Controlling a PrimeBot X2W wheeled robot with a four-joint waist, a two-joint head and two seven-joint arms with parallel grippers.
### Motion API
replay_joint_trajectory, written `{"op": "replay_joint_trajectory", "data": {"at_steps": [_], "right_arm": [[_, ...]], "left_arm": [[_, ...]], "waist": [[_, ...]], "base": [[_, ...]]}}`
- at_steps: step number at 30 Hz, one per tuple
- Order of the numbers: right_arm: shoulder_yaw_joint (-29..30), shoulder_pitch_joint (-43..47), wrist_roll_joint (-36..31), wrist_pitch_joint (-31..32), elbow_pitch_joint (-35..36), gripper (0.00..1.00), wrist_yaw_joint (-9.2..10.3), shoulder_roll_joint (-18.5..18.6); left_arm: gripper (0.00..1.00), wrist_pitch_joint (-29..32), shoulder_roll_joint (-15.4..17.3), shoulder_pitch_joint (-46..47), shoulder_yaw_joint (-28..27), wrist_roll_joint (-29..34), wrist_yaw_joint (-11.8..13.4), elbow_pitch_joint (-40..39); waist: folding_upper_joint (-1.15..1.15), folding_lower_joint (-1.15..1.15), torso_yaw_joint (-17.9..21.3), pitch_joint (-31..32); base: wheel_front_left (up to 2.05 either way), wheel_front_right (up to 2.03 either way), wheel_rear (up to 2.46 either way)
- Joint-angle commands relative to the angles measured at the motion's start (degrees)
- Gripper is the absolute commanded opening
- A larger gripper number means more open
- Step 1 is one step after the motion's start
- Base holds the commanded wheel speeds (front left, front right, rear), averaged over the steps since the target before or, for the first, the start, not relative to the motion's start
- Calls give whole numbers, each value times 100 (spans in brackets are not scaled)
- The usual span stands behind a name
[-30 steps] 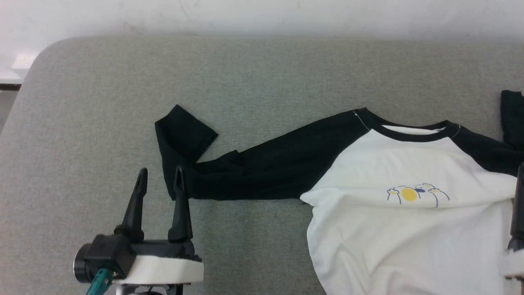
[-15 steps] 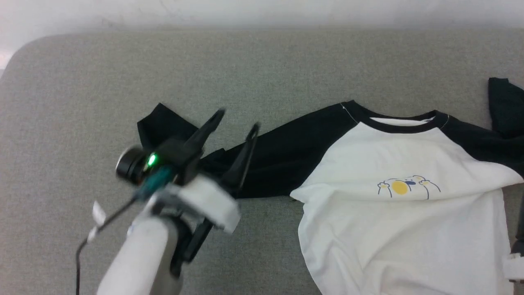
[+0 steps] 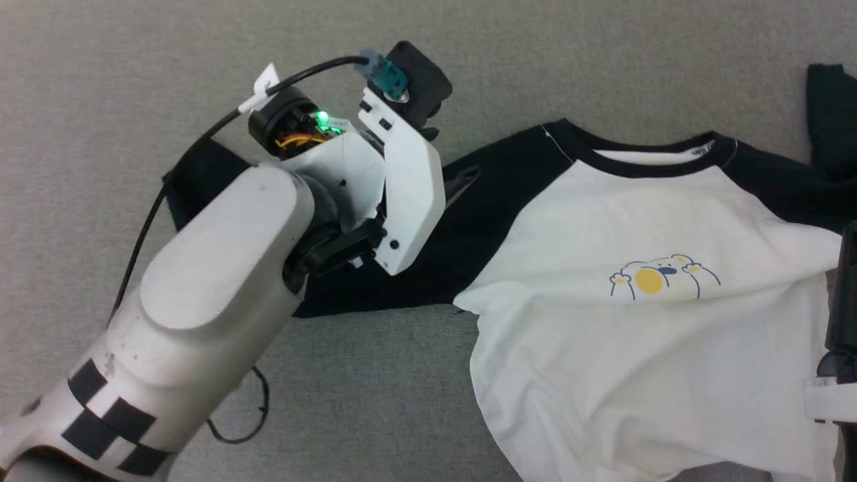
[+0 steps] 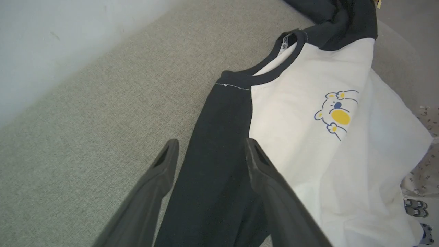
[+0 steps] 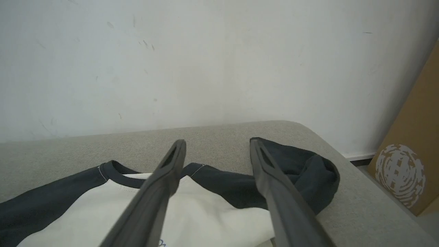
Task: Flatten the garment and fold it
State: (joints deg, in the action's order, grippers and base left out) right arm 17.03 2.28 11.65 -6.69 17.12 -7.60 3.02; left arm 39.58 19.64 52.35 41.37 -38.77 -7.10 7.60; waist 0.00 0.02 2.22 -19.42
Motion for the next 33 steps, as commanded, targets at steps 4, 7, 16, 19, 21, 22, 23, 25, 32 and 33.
{"op": "replay_joint_trajectory", "data": {"at_steps": [4,7,16,19,21,22,23,25,32,33], "right_arm": [[-40,-219,90,-142,-172,100,11,-13],[-88,-293,135,-235,-249,100,11,-13],[-121,-484,151,-348,-354,100,11,-14],[-116,-525,144,-348,-351,100,11,-14],[-102,-532,139,-346,-345,100,11,-14],[-94,-533,136,-343,-343,100,11,-14],[-86,-534,133,-334,-340,100,11,-14],[-69,-538,119,-311,-329,100,11,-14],[-87,-572,75,-234,-276,100,11,-14],[-90,-578,75,-227,-268,100,11,-14]], "left_arm": [[100,260,304,357,340,-234,-37,229],[100,214,452,473,461,-241,-38,390],[100,132,630,563,690,-275,-38,895],[100,22,661,539,751,-269,-38,1040],[100,16,653,493,797,-299,-38,1168],[100,89,637,449,826,-361,-38,1243],[100,206,614,400,853,-454,-38,1307],[100,431,534,306,854,-694,-36,1355],[0,774,418,114,765,-1231,20,1240],[0,788,415,93,754,-1268,31,1209]], "waist": [[0,-2,469,-623],[0,-2,593,-805],[0,-2,791,-1136],[0,-2,824,-1174],[0,-2,829,-1188],[0,-2,827,-1190],[0,-2,823,-1189],[0,-2,805,-1180],[0,-2,761,-1144],[0,-2,759,-1148]], "base": [[0,0,0],[0,0,0],[0,0,0],[0,0,0],[0,0,0],[0,0,0],[0,0,0],[0,0,0],[0,0,0],[0,0,0]]}}
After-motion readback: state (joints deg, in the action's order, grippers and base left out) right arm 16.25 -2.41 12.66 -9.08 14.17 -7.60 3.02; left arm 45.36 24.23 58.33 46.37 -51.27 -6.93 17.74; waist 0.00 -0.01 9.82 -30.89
